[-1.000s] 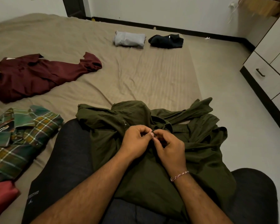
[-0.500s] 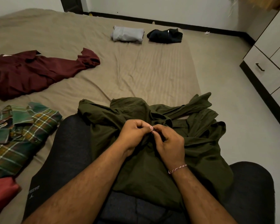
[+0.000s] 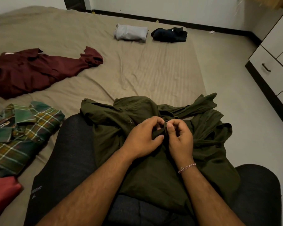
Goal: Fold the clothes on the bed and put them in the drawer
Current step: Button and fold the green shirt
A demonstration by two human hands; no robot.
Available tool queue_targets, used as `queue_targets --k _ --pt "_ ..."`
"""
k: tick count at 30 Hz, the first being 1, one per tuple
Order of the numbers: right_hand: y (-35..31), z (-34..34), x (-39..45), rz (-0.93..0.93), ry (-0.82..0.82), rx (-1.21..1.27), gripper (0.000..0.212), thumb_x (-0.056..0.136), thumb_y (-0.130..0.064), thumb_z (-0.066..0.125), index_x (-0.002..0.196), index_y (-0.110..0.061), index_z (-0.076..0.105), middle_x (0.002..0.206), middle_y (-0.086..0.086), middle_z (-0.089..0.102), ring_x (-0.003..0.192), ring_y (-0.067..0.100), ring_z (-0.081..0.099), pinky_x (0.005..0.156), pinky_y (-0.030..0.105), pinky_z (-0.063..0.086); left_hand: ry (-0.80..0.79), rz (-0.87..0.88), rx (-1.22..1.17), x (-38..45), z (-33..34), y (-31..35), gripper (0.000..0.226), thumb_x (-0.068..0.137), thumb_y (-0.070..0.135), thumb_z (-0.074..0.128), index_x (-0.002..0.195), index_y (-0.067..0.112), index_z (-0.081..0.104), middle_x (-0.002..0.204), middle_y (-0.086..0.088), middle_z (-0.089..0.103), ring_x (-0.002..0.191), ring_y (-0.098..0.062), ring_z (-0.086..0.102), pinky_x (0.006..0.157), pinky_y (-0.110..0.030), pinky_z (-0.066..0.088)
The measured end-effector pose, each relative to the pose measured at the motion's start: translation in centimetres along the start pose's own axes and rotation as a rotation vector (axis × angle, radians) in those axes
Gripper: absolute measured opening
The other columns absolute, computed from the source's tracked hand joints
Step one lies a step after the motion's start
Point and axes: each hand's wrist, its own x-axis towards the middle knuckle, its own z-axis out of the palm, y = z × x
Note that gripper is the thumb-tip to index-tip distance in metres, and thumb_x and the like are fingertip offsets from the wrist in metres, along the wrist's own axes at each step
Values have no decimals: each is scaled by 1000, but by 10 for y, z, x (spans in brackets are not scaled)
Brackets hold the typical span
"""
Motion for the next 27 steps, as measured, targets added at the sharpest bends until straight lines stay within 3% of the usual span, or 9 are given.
queue_targets --k 3,7,10,13,15,17,19,23,27 --pt "-5 -8 4 35 -101 -39 4 98 -20 68 99 -24 69 87 -6 69 80 16 66 74 41 58 130 73 207 -1 -11 -4 30 85 17 65 113 30 63 108 13 65 100 -7 61 89 -36 54" --pt "-16 -32 11 -8 -501 -299 21 88 -36 79 105 -39 68 83 -7 68 72 11 64 70 34 58 343 103 141 9 -48 -5 18 78 10 72 92 23 72 93 8 64 88 -7 61 83 -22 49" --pt "-17 -49 23 9 -649 -482 4 92 -34 73 93 -38 73 86 -15 71 81 3 67 77 37 59 94 90 162 26 -87 -3 19 76 11 76 82 27 68 86 9 63 81 -5 60 76 -21 48" --pt "-24 -59 47 126 -507 -352 5 91 -26 76 89 -30 78 84 -10 74 78 6 70 73 27 58 -361 29 104 49 -117 -2 14 84 12 76 84 24 69 81 7 69 72 -3 63 68 -22 50" --pt "-36 -62 72 256 -410 -197 8 87 -22 81 86 -15 79 83 1 77 79 15 73 71 28 61 -470 -14 48 73 -126 -5 10 91 9 73 93 19 74 85 1 74 74 -7 67 69 -23 54" --pt "-42 -62 104 365 -373 -166 21 85 -23 84 85 -4 77 83 12 77 79 26 75 75 37 64 -314 38 196 108 -128 -9 10 91 12 70 96 18 76 88 -1 76 80 -16 71 78 -34 59" --pt "-51 -55 142 363 -328 -256 20 86 -25 83 78 -8 76 74 8 76 74 28 72 73 39 62 -69 71 407 151 -129 -8 8 90 21 67 94 25 73 93 1 75 87 -20 70 83 -40 58" --pt "-110 -48 231 58 127 -403 15 85 -35 80 82 -21 75 76 -9 71 77 17 67 67 23 46 369 157 317 225 -148 47 18 92 12 58 97 27 67 96 4 70 93 -17 65 85 -35 55" --pt "-164 -55 242 -366 516 -450 10 91 -33 73 95 -26 67 86 -13 63 79 10 58 65 22 40 687 396 151 223 -160 102 24 83 -2 58 98 16 64 95 8 60 86 -3 51 80 -13 45"
